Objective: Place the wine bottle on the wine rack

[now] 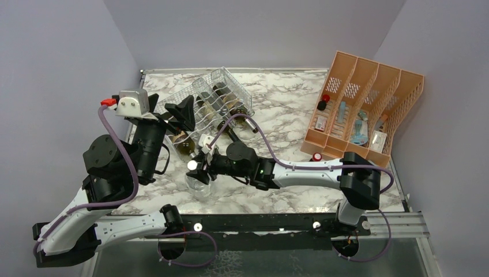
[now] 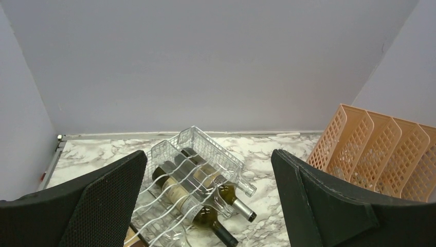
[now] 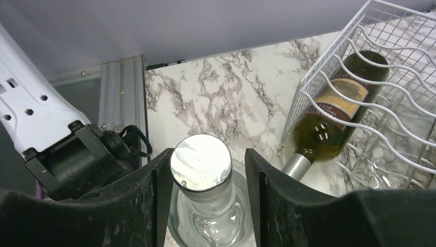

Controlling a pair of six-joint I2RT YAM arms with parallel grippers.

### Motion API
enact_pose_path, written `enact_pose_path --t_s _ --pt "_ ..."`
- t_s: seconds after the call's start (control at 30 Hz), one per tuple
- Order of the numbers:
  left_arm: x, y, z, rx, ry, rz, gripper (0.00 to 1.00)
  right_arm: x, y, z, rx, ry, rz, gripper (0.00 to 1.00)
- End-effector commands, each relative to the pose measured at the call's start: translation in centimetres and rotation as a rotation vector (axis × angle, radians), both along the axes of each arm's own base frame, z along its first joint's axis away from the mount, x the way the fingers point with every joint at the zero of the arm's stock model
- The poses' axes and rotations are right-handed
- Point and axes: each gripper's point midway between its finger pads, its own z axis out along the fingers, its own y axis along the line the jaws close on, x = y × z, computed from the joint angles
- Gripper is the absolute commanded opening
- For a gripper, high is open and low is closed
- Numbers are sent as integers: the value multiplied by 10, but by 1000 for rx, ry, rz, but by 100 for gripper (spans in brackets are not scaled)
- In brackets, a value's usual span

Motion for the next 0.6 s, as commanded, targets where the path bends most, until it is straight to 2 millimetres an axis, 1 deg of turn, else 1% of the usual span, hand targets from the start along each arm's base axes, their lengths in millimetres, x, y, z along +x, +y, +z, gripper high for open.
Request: enact_pose_path --t_s 0.0,0.13,0.23,0.37,0.57 --pt "2 3 0 0 -1 29 99 4 9 39 92 -18 -23 55" --pt "2 3 0 1 -3 31 99 6 20 32 62 -27 -10 56" --pt "1 5 0 -2 -4 33 99 5 24 27 49 -30 2 55" --pt "1 6 -2 -1 -1 34 99 5 24 18 26 -30 6 54" --pt "2 5 -3 5 0 38 99 3 24 1 -6 -23 16 55"
